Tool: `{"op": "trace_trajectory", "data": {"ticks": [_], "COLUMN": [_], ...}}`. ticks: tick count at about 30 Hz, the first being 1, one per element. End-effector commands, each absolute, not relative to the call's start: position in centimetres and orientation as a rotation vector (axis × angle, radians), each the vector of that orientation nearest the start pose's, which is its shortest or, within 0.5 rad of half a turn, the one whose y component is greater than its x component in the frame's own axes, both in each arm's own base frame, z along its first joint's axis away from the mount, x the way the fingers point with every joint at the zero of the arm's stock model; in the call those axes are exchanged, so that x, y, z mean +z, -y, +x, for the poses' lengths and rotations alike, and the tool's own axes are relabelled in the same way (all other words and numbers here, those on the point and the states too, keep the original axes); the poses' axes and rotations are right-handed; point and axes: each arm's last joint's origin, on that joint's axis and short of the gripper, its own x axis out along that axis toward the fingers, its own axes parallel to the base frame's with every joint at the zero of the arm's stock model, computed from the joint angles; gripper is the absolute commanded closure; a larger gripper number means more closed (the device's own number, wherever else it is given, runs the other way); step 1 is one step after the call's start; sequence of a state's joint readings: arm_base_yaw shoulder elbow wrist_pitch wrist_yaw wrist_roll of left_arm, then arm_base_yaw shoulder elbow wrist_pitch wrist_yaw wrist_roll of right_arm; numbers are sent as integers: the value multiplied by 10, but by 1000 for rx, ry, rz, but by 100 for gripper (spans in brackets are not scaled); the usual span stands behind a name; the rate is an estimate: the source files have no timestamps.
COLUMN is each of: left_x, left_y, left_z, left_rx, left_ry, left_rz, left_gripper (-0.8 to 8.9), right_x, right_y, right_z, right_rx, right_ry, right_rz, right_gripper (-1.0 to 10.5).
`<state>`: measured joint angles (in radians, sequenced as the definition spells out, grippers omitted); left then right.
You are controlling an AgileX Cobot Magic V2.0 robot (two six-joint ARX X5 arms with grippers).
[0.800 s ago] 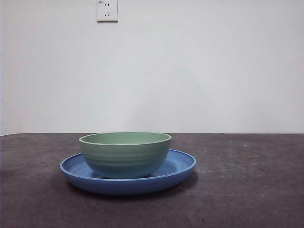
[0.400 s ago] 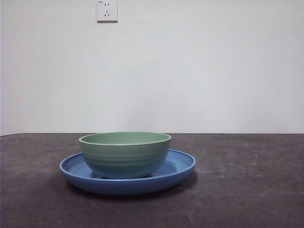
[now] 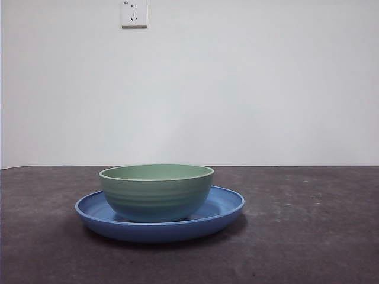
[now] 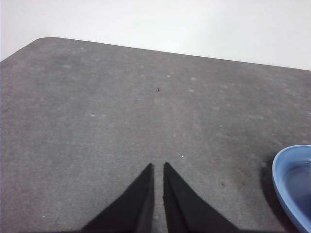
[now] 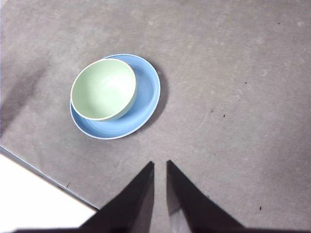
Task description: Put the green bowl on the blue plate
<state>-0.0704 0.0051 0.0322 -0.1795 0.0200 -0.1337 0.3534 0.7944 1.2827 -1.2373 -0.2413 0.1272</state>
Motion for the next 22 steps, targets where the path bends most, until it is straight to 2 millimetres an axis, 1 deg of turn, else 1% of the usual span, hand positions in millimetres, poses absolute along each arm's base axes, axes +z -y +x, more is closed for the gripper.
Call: {"op": "trace_trajectory", "data": {"ticks": [1, 12, 14, 15, 18, 21, 22], "left_x": [152, 152, 152, 152, 152, 152, 152], "left_y": [7, 7, 7, 7, 7, 7, 7], "left_z": [96, 96, 96, 96, 96, 96, 96], "left_rx": [-76, -76, -76, -76, -76, -76, -76], "left_ry": [-160, -161, -161, -161, -161, -161, -161], "left_rz": [-135, -135, -135, -135, -135, -135, -135], "left_gripper": [783, 783, 783, 783, 783, 783, 783], "right_x": [398, 399, 398, 395, 379, 347, 334], "right_y": [-40, -40, -37, -36, -32, -26, -23], "right_z": [86, 86, 86, 86, 90, 92, 93], "right_rx": [529, 528, 508, 512, 498, 440, 404], "right_ry": [-773, -768, -739, -708, -541, -370, -311], "right_rz": [67, 67, 65, 34, 2, 8, 7], "right_gripper": [910, 910, 910, 910, 910, 910, 910]}}
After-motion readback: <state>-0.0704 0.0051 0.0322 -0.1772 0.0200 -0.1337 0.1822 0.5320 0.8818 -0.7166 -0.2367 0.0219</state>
